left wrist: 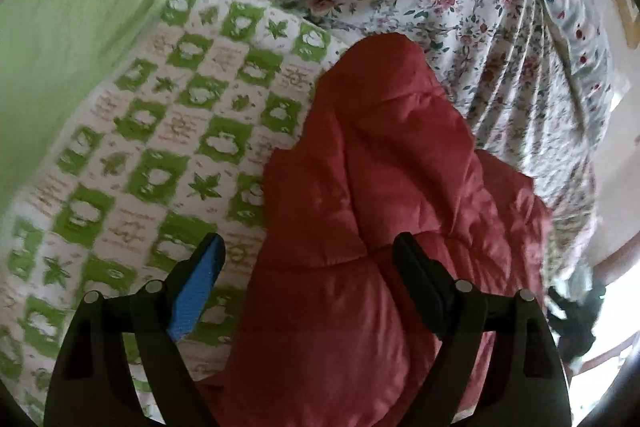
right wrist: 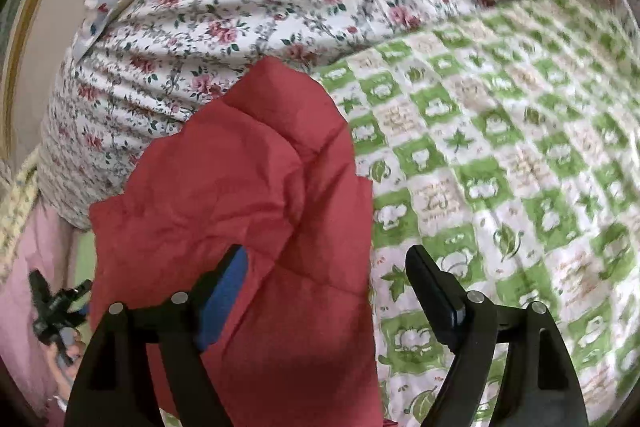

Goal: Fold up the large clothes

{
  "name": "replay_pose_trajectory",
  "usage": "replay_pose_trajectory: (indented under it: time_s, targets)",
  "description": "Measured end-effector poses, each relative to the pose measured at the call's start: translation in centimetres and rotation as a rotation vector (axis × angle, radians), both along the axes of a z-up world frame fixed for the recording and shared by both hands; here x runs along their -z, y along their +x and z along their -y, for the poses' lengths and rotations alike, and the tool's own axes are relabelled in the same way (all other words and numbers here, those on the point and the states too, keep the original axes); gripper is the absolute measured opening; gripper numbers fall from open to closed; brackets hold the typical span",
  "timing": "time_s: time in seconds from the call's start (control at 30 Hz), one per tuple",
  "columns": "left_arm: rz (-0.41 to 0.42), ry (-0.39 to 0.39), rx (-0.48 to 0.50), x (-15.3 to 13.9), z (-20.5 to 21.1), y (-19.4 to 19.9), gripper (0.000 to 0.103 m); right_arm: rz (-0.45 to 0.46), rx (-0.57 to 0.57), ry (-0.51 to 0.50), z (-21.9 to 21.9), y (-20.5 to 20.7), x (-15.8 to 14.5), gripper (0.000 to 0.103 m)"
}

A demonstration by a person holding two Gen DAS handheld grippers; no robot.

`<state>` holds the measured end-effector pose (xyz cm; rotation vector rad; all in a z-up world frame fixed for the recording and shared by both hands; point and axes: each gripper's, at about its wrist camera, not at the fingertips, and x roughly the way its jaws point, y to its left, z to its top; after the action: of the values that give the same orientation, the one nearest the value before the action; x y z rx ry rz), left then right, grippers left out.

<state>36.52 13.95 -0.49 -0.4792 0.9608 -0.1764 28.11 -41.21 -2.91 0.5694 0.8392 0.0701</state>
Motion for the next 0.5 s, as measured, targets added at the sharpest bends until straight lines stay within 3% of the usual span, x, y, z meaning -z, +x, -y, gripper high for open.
replay_pose_trajectory:
  time_s: [0.17,0.23,0.3,0.37,0.5]
  targets:
    - [-0.041,-0.076,0.032,1.4,-0.5,1.0,0.089,-0.052,-0.017,0.097,0.7,0.5,2.5,0.090]
    - [-0.054,-0.104,0.042,2.0,-0.8,1.4,0.092,-0.064,-0.021,0.135,0.9,0.7,3.3,0.094]
    - [-0.074,-0.109,0.046,2.7,-0.7,1.7,0.102,-0.070,-0.026,0.192,1.1,0.9,4.0,0.095]
    - [-0.086,-0.143,0.050,3.3,-0.8,2.0,0.103,-0.068,-0.032,0.238,1.1,1.0,4.4,0.096]
    - [-0.120,-0.231,0.072,4.3,-0.8,2.6,0.103,-0.066,-0.062,0.234,0.4,1.5,4.4,0.096]
